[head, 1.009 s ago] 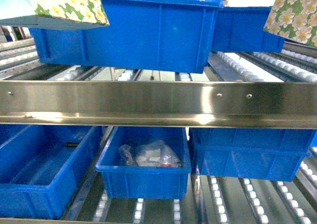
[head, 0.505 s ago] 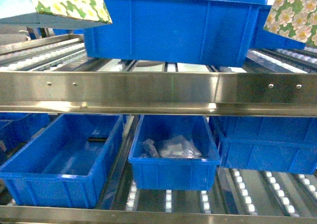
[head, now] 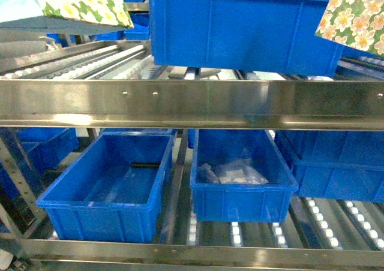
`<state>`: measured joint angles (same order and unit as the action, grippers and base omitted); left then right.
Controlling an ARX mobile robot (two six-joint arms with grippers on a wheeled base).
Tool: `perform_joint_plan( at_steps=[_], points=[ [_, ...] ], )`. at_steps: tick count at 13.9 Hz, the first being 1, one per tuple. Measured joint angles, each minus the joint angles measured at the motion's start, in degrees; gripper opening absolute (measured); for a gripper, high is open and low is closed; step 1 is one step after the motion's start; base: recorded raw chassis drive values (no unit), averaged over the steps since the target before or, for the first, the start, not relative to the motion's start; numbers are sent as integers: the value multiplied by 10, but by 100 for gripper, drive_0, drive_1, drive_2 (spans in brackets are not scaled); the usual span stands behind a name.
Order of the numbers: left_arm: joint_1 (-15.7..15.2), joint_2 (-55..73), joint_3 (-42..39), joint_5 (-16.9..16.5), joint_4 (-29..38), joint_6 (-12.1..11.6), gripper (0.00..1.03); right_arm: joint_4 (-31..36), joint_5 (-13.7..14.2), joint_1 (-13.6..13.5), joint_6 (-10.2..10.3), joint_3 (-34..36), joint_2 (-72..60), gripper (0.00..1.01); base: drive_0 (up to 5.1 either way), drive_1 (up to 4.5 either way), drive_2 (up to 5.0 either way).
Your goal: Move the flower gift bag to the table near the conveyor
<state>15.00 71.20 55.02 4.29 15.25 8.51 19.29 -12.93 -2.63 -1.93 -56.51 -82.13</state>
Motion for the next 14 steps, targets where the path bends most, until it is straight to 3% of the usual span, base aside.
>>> perform_joint_plan(
  at_steps=[14],
  points=[
    [0,0,0,0,-1,0,2,0,0,0,0,0,0,2,-484,163,321]
  ],
)
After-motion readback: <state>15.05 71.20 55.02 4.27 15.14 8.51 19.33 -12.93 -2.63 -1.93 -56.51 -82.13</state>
